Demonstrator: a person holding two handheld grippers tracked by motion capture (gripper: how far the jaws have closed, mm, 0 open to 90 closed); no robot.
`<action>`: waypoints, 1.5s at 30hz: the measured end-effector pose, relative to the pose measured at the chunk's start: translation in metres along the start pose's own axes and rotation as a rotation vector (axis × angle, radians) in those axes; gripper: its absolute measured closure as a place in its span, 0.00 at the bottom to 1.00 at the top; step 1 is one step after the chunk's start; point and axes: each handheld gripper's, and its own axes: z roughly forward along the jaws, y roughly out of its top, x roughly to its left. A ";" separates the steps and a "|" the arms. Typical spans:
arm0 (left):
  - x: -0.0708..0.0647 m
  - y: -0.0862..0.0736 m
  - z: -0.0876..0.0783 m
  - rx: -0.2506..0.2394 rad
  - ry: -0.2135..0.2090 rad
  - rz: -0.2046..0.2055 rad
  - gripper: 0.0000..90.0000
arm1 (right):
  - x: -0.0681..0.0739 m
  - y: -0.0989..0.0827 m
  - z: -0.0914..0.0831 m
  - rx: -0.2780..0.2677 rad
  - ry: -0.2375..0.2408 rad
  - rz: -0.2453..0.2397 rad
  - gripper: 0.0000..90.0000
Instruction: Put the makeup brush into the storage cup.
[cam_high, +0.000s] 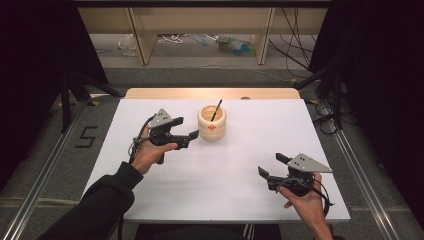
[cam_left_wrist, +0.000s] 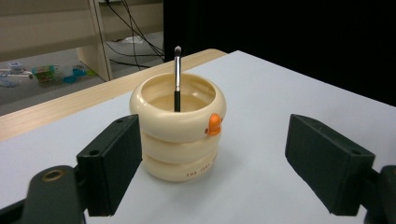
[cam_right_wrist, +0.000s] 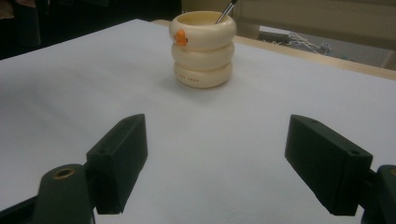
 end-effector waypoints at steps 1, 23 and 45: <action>0.000 -0.001 -0.002 -0.002 -0.001 0.005 0.20 | 0.000 0.000 0.000 0.002 0.001 0.001 0.24; -0.012 -0.025 -0.022 0.001 -0.046 0.026 0.18 | -0.003 -0.002 -0.002 0.010 0.013 0.018 0.24; -0.014 -0.040 -0.049 0.009 -0.062 0.043 0.18 | 0.000 0.001 0.000 0.004 0.005 0.003 0.21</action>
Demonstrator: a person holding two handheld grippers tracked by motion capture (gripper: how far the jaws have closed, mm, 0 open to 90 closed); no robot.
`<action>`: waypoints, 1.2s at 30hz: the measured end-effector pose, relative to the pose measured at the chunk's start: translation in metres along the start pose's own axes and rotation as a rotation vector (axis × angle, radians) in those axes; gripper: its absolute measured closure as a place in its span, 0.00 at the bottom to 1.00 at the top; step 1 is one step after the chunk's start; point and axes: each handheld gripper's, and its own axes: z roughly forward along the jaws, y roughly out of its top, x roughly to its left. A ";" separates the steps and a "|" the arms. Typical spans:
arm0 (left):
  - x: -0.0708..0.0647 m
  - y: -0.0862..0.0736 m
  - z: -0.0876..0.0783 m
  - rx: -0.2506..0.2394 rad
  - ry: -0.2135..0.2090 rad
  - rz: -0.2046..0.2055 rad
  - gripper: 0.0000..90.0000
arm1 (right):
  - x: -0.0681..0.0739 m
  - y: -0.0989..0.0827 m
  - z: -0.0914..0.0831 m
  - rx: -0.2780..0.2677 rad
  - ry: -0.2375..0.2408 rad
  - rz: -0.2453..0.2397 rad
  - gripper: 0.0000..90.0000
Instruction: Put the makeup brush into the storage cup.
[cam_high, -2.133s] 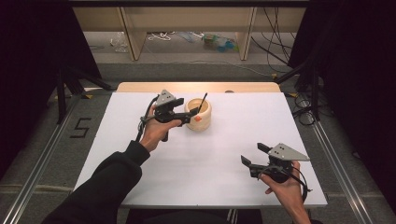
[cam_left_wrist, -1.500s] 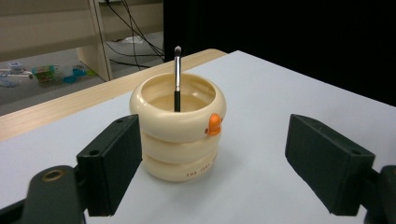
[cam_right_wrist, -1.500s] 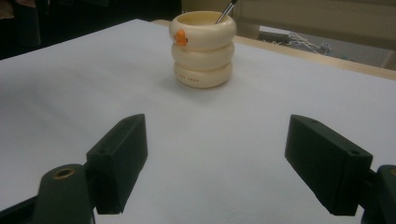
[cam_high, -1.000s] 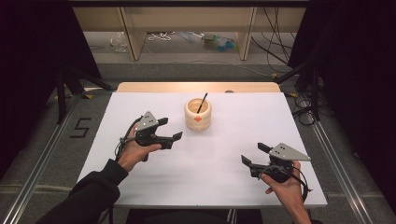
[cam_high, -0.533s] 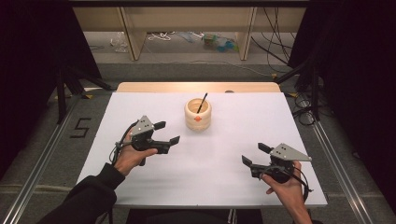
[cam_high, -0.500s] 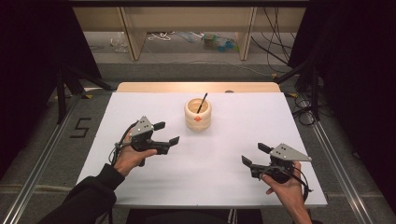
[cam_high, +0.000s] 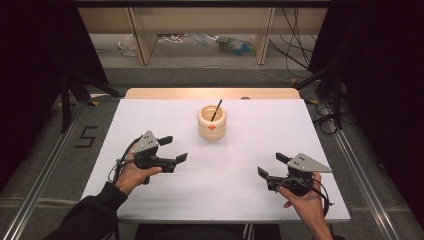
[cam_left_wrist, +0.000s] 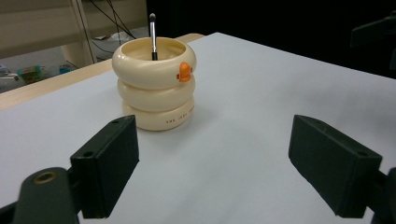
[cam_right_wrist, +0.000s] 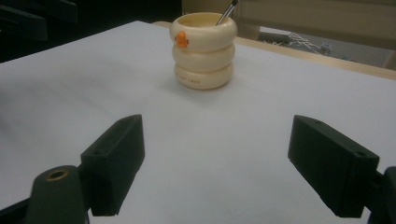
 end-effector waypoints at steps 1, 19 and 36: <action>0.001 0.000 -0.001 0.002 0.003 0.003 0.18 | 0.000 0.000 0.000 -0.001 -0.001 0.001 0.21; 0.009 -0.011 -0.028 -0.013 0.048 -0.021 0.18 | 0.000 0.000 0.001 -0.009 -0.008 -0.004 0.22; -0.004 -0.015 -0.037 -0.015 0.031 -0.016 0.18 | 0.000 0.000 0.001 -0.007 -0.013 -0.006 0.22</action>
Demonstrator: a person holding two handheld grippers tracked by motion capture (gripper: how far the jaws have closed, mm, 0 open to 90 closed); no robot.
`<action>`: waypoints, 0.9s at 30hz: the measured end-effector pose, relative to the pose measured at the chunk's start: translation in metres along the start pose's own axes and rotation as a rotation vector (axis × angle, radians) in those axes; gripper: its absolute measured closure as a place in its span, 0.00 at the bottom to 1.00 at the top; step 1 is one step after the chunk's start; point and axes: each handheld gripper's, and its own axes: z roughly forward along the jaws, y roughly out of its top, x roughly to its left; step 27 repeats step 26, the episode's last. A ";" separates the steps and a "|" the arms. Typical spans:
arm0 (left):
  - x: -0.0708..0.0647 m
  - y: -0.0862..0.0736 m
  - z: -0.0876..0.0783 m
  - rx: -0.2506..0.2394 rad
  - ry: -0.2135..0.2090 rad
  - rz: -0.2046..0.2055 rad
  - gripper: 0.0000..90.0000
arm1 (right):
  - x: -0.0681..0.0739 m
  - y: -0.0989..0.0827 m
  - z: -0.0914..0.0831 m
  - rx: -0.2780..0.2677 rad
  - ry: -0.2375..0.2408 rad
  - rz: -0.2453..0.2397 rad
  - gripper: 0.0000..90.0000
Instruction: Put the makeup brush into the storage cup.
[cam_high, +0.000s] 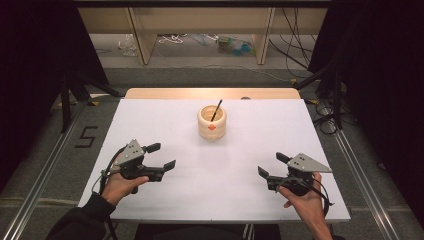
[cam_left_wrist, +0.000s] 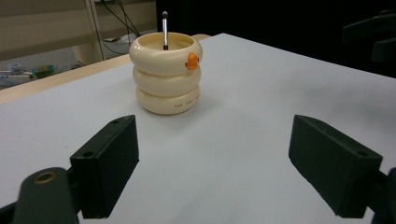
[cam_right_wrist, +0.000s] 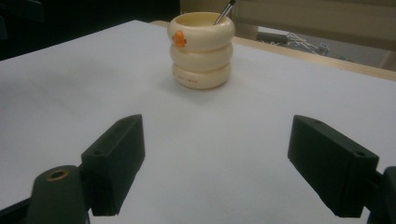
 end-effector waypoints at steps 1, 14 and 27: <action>0.000 -0.001 0.000 0.004 0.002 0.000 0.18 | 0.000 0.000 0.001 0.000 0.012 0.003 0.22; -0.001 -0.002 0.000 0.003 0.001 0.011 0.18 | 0.001 0.000 0.001 -0.001 0.016 0.005 0.22; 0.000 -0.001 0.000 -0.003 0.009 0.009 0.18 | 0.000 0.000 0.000 0.008 0.014 -0.001 0.22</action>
